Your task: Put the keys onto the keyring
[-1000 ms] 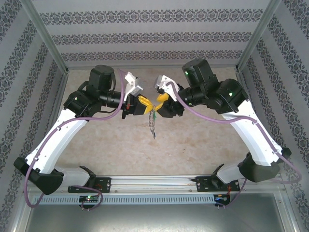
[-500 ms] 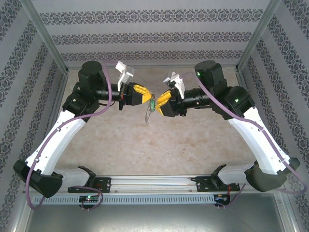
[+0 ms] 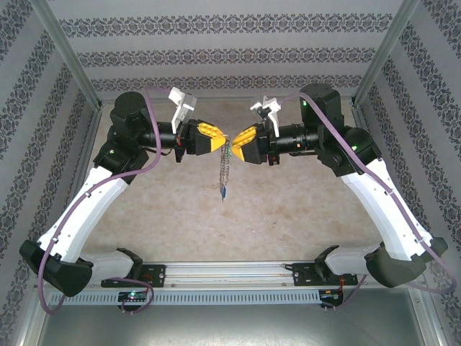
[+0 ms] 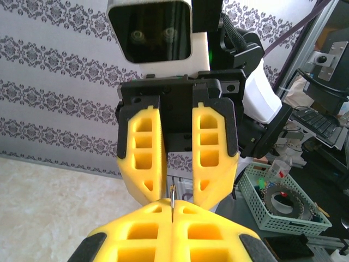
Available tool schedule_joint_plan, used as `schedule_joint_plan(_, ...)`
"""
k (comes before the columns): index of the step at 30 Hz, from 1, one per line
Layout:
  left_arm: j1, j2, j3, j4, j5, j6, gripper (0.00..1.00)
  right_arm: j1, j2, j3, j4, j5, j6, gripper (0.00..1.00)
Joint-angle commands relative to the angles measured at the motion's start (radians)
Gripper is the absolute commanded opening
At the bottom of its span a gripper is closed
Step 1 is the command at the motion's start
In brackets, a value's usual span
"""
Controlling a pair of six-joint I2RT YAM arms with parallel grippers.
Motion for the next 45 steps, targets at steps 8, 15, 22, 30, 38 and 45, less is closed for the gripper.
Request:
schedule_joint_plan(8, 0.012, 0.027, 0.005, 0.153, 0.041, -0.077, 0.00, -0.022, 0.013, 0.039, 0.055, -0.030, 0.010, 0.19)
schedule_joint_plan(15, 0.012, 0.036, 0.013, 0.159, 0.049, -0.083, 0.00, -0.030, 0.036, 0.060, 0.063, -0.062, 0.022, 0.22)
schedule_joint_plan(22, 0.024, 0.029, 0.004, 0.181, 0.049, -0.103, 0.00, -0.031, 0.030, 0.040, 0.050, -0.063, 0.020, 0.20)
schedule_joint_plan(30, 0.041, 0.022, -0.007, 0.194, 0.052, -0.117, 0.00, -0.031, 0.011, 0.003, 0.073, -0.071, 0.032, 0.20)
schedule_joint_plan(38, 0.041, 0.019, -0.013, 0.199, 0.047, -0.124, 0.00, -0.029, 0.016, 0.009, 0.104, -0.056, 0.031, 0.08)
schedule_joint_plan(45, 0.046, 0.018, -0.013, 0.197, 0.041, -0.122, 0.00, -0.026, 0.015, -0.004, 0.106, -0.054, 0.025, 0.02)
